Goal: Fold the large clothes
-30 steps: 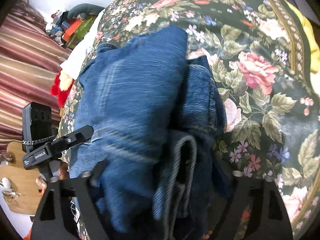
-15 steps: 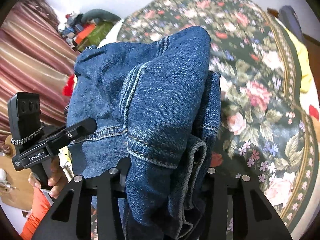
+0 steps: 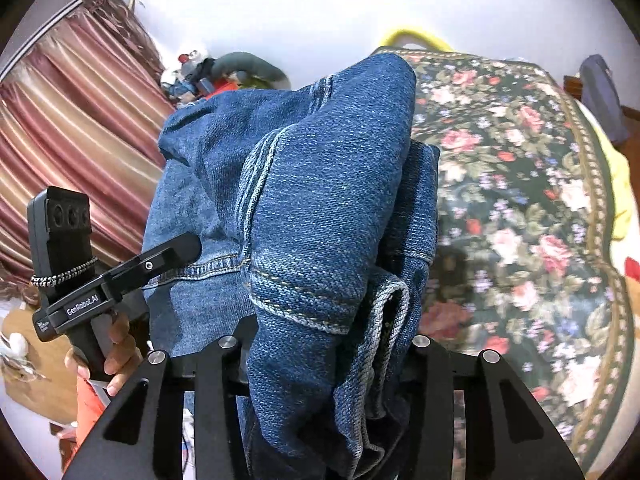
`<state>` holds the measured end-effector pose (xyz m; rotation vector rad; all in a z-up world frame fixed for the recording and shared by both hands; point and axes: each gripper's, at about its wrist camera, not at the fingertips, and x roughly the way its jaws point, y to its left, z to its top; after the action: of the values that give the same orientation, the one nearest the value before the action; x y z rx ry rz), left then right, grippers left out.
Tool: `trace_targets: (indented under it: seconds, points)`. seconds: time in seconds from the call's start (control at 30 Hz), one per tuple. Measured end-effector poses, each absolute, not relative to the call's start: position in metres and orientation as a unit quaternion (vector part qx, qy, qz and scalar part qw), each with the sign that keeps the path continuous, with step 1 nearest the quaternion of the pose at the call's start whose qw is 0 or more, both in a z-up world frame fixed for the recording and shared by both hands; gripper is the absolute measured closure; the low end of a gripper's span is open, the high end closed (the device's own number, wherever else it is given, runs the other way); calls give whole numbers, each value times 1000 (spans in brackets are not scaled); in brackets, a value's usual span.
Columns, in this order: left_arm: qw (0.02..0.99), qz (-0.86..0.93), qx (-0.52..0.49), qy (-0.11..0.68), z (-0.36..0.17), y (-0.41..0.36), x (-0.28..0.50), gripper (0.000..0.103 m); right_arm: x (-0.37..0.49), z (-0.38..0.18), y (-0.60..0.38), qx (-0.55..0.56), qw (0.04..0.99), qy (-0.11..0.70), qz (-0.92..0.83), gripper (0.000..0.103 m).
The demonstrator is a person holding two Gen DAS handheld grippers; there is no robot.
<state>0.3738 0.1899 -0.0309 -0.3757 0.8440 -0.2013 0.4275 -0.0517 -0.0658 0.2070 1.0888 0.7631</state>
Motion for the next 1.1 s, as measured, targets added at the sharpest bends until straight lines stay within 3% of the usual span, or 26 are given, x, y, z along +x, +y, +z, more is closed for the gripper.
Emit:
trace_targets:
  seconds: [0.23, 0.67, 0.77, 0.9, 1.0, 1.1]
  points:
    - [877, -72, -207, 427, -57, 238, 358, 45, 420, -98, 1, 85, 759, 535, 362, 62]
    - [810, -32, -235, 536, -211, 277, 355, 44, 423, -256, 55, 57, 684, 648, 329, 61]
    - [816, -29, -229, 530, -227, 278, 349, 40, 422, -259, 57, 38, 689, 638, 343, 58]
    - [827, -23, -218, 518, -231, 285, 344, 33, 418, -248, 51, -10, 691, 629, 357, 45]
    - [844, -5, -165, 511, -223, 279, 334, 32, 413, -229, 42, -51, 708, 609, 352, 37]
    - [862, 26, -89, 499, -205, 270, 319, 32, 406, -209, 27, -83, 724, 587, 352, 37]
